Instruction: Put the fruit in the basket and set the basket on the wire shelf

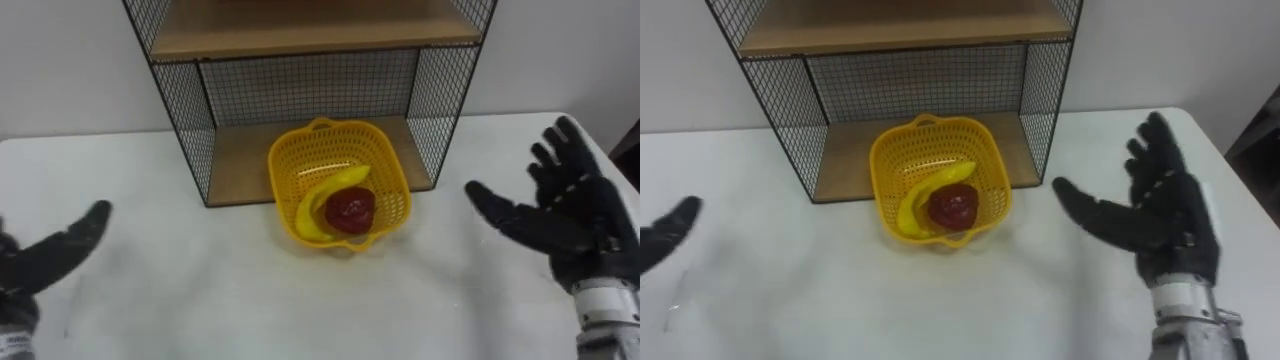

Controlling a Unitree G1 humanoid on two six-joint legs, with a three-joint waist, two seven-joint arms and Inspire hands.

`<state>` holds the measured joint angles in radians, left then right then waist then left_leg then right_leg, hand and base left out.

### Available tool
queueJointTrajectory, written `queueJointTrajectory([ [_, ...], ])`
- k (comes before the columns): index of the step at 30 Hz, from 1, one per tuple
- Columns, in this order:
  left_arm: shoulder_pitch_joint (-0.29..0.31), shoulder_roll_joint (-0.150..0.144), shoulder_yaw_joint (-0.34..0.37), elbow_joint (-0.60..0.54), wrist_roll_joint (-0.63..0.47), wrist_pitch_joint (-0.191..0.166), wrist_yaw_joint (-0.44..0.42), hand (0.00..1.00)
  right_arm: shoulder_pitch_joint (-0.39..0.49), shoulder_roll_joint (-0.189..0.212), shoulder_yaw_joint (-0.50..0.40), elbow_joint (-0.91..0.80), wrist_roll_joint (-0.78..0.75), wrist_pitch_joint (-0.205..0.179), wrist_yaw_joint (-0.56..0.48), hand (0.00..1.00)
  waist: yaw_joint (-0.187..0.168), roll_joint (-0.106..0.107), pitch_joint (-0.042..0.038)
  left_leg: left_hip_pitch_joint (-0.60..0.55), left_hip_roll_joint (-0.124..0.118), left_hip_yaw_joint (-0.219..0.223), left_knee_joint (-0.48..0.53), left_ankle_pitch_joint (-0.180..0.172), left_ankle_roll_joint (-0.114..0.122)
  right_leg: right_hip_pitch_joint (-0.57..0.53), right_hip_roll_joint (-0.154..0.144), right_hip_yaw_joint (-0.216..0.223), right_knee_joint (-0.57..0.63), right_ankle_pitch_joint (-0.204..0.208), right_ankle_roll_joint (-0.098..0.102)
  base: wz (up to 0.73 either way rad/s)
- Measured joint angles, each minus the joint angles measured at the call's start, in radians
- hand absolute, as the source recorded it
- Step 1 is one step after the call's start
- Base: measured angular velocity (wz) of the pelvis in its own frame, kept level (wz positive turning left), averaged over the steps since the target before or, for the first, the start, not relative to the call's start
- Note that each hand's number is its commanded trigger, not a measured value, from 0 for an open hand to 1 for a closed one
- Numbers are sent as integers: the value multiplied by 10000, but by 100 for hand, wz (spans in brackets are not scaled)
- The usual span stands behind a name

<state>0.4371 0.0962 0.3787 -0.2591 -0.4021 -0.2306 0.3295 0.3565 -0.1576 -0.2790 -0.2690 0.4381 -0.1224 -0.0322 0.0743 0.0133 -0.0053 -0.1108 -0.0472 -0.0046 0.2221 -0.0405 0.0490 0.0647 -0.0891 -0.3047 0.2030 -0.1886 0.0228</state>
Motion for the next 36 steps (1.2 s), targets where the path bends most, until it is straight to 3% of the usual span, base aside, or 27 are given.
queueJointTrajectory([
  [5,-184,43,2390,-791,37,-655,2039,0,115,-175,-1698,-928,-12,-336,-1572,0,93,23,24,3,-11,-39,23,4,-21,-32,-29,-12,17,-7,-1,-1],
  [6,-239,63,3015,-818,36,-854,2543,0,118,-235,-2190,-1108,-45,-473,-1939,0,108,8,10,-31,-4,13,82,-55,-118,-68,-134,-162,33,-14,13,-11],
  [7,-276,107,3620,-830,39,-1015,3019,0,120,-418,-2678,-1156,-19,-630,-2348,0,119,25,4,-142,33,97,363,-220,-279,-83,-318,-587,132,-56,85,-17],
  [8,-268,156,3902,-838,32,-1104,3282,0,120,-532,-2888,-1158,68,-662,-2576,0,155,36,16,-251,94,195,639,-394,-404,-124,-409,-756,265,-83,129,-28],
  [9,-244,313,4442,-838,18,-1221,3782,0,145,-761,-3285,-1159,278,-678,-3006,0,209,116,56,-523,265,301,1327,-797,-585,-149,-545,-1211,577,-200,233,-32],
  [10,-111,588,4940,-835,-16,-1239,4325,0,169,-891,-3713,-1157,441,-688,-3441,0,221,173,46,-694,210,82,1515,-992,-550,-264,-665,-1495,894,-307,297,-27],
  [11,-28,728,5177,-835,-71,-1256,4602,0,177,-925,-3911,-1152,600,-721,-3707,0,185,82,1,-684,64,-111,1337,-966,-579,-336,-689,-1497,939,-318,299,-4],
  [12,168,942,5580,-829,-340,-1311,5080,0,223,-1014,-4431,-1099,979,-875,-4233,0,95,-47,-149,-594,-233,-440,856,-808,-845,-445,-840,-1460,778,-315,291,7],
  [13,187,1012,5924,-727,-712,-1502,5456,0,334,-1272,-4973,-851,1120,-1182,-4746,0,13,-126,-166,-607,8,92,1274,-857,-687,-435,-1050,-1991,704,-301,304,-6],
  [14,243,1046,6132,-618,-924,-1628,5646,0,407,-1444,-5187,-657,1117,-1329,-4964,0,106,-123,-198,-563,314,475,1710,-1172,-556,-423,-1047,-2192,734,-264,366,-33],
  [15,374,1261,6617,-34,-1302,-1823,6002,0,505,-1563,-5443,-269,1290,-1481,-5361,0,136,92,-64,-560,597,756,1998,-1711,-469,-371,-1089,-2515,964,-250,455,-36],
  [16,405,1611,6828,737,-1844,-1799,6273,0,804,-1489,-5692,3,1781,-1454,-5774,0,159,208,-48,-602,504,562,1994,-1837,-391,-439,-1118,-2558,1286,-329,524,-17],
  [18,557,1900,6823,2079,-3062,-1607,6454,0,1426,-1567,-5926,746,2784,-1483,-6239,0,77,-57,-107,-514,165,258,1390,-1574,-347,-634,-1169,-1951,1280,-380,542,14],
  [19,644,1908,6790,2910,-4088,-1530,6461,0,1715,-1609,-6183,1597,3724,-1473,-6349,0,71,-86,-207,-390,167,403,883,-1228,-273,-621,-1103,-1881,971,-284,516,15],
  [21,709,1915,6636,4368,-5529,-1516,6621,0,1744,-1613,-6294,3402,4565,-1486,-6628,0,-42,-185,-253,-153,186,626,394,-950,-253,-620,-1160,-2066,669,-113,507,14],
  [24,698,1845,5815,6863,-7288,-1405,6643,0,1483,-1371,-6027,6592,5759,-1304,-6919,0,17,-114,-213,-291,351,789,840,-1190,-309,-541,-1182,-2353,782,-126,494,3],
  [27,607,1804,5066,9678,-8099,-1307,5769,0,1278,-970,-5975,9570,6985,-1172,-6699,0,-136,-248,-289,-249,150,477,474,-1232,-235,-397,-1116,-2124,678,-148,542,20],
  [29,582,1510,4552,11189,-8099,-1228,5199,0,1182,-785,-5817,11621,7386,-1173,-6330,0,-292,-316,-305,-118,181,621,315,-1127,-309,-263,-1072,-2022,549,-139,550,29],
  [31,534,843,3821,12943,-7489,-851,4419,0,735,-167,-5423,13652,7095,-1147,-6021,0,-404,-361,-308,9,404,1053,608,-1067,-424,-256,-1065,-2024,556,-165,539,-8],
  [32,545,650,3652,13298,-7154,-694,4212,0,589,-18,-5204,14084,6793,-1117,-5953,0,-403,-334,-291,4,492,1153,785,-1114,-453,-223,-1043,-2055,559,-171,529,-40],
  [33,532,347,3347,14043,-6328,-343,3723,0,309,218,-4812,14817,6056,-878,-5845,0,-432,-272,-252,-43,650,1184,1196,-1368,-508,-38,-1007,-2263,570,-175,519,-33],
  [34,460,255,3026,14784,-5293,63,3141,0,57,346,-4360,15572,5460,-536,-5585,0,-489,-287,-244,-49,684,1078,1322,-1618,-272,197,-962,-2409,626,-167,556,-19],
  [35,405,267,2795,15065,-4757,247,2800,0,-48,387,-4040,15920,5262,-326,-5400,0,-572,-351,-240,1,627,963,1268,-1625,-264,299,-847,-2209,606,-165,579,17],
  [36,280,297,2336,15388,-3732,545,2133,0,-196,400,-3405,16467,4854,47,-5025,0,-748,-455,-234,80,498,773,1138,-1607,-287,331,-554,-1376,508,-160,595,49],
])
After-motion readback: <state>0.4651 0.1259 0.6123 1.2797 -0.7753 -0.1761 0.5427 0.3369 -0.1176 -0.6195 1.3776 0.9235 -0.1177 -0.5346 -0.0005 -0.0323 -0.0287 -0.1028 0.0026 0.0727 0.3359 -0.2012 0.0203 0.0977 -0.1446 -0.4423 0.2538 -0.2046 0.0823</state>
